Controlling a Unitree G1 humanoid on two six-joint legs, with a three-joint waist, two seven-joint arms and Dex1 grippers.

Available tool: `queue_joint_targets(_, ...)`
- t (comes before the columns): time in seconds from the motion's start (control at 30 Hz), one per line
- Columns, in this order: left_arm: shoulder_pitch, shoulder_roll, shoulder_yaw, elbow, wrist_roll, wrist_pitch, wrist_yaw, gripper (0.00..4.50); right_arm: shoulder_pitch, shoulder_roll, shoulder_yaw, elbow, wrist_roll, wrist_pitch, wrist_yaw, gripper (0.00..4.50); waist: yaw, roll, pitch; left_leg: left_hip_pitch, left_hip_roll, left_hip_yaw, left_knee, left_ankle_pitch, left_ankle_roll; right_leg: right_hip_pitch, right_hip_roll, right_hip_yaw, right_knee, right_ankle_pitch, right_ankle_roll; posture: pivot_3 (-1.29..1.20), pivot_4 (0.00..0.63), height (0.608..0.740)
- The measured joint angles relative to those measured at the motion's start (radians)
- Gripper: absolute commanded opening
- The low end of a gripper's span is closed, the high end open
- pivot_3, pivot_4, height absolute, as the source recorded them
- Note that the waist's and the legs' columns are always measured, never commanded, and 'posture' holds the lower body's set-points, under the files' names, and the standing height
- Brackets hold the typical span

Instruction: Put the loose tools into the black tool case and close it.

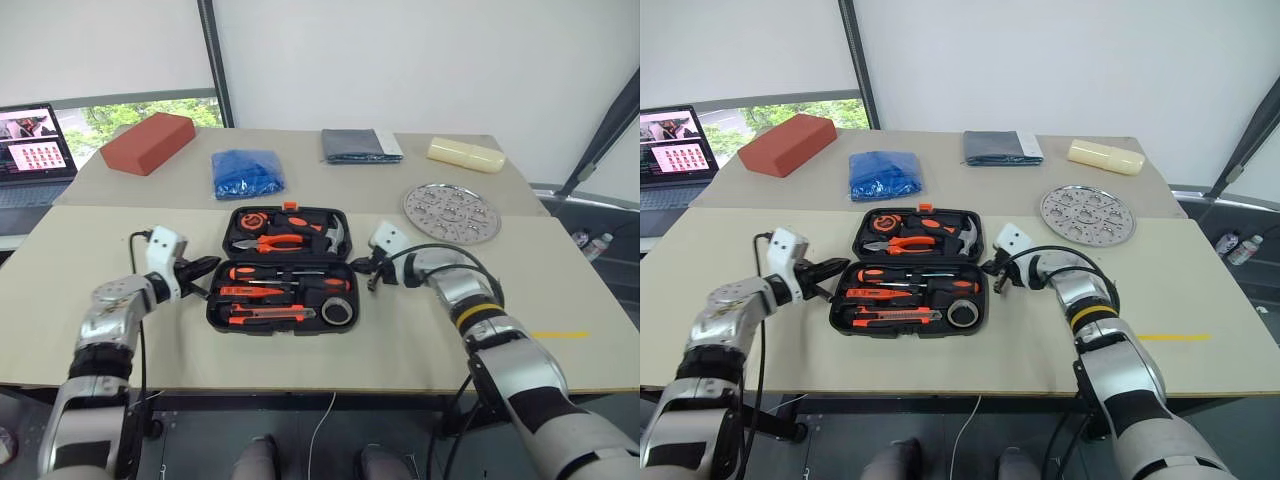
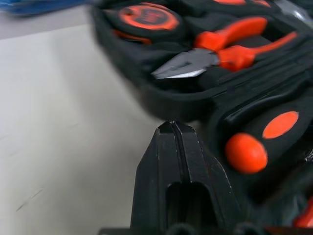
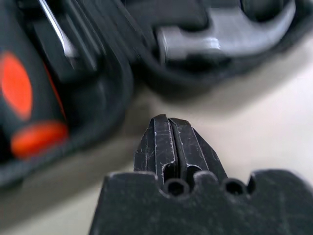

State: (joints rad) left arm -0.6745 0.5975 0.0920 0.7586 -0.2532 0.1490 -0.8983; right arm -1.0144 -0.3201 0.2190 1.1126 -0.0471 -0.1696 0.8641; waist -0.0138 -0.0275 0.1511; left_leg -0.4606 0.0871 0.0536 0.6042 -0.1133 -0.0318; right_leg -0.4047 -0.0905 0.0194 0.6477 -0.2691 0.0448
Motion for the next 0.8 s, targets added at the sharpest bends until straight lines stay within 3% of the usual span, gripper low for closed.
queue_joint_targets(0.3, -0.066, -0.02, -0.03, 0.158, 0.052, -0.133, -0.236, 0.0, 0.059, -0.06, -0.04, -0.063, 0.003, -0.036, 0.161, 0.04, 0.013, 0.0, 0.0, -0.001, -0.001, 0.0, 0.0, 0.0, 0.0, 0.001, -0.001, 0.0, 0.0, -0.001, 0.002, 0.0, 0.15, 0.74)
queue_joint_targets(0.57, -0.029, -0.087, -0.038, 0.088, 0.061, -0.166, -0.263, 0.0, 0.257, -0.166, -0.06, -0.408, 0.053, 0.113, 0.279, 0.04, 0.027, 0.0, 0.0, -0.001, -0.001, -0.001, 0.002, 0.0, 0.0, 0.001, -0.001, 0.0, 0.001, -0.001, 0.002, 0.0, 0.15, 0.74)
queue_joint_targets(0.73, -0.01, -0.088, -0.035, 0.004, 0.057, -0.054, -0.245, 0.0, 0.318, -0.19, -0.072, -0.493, 0.036, 0.131, 0.218, 0.04, 0.026, 0.0, 0.0, -0.001, -0.001, -0.001, 0.004, 0.0, 0.0, 0.001, -0.001, 0.0, 0.001, -0.001, 0.002, 0.0, 0.15, 0.74)
queue_joint_targets(0.8, -0.006, -0.082, -0.035, -0.024, 0.059, -0.013, -0.216, 0.52, 0.316, -0.193, -0.075, -0.488, 0.033, 0.142, 0.197, 0.0, 0.024, 0.0, 0.0, -0.001, -0.001, -0.001, 0.004, 0.0, -0.001, 0.001, -0.001, 0.0, 0.001, 0.0, 0.002, 0.0, 0.15, 0.74)
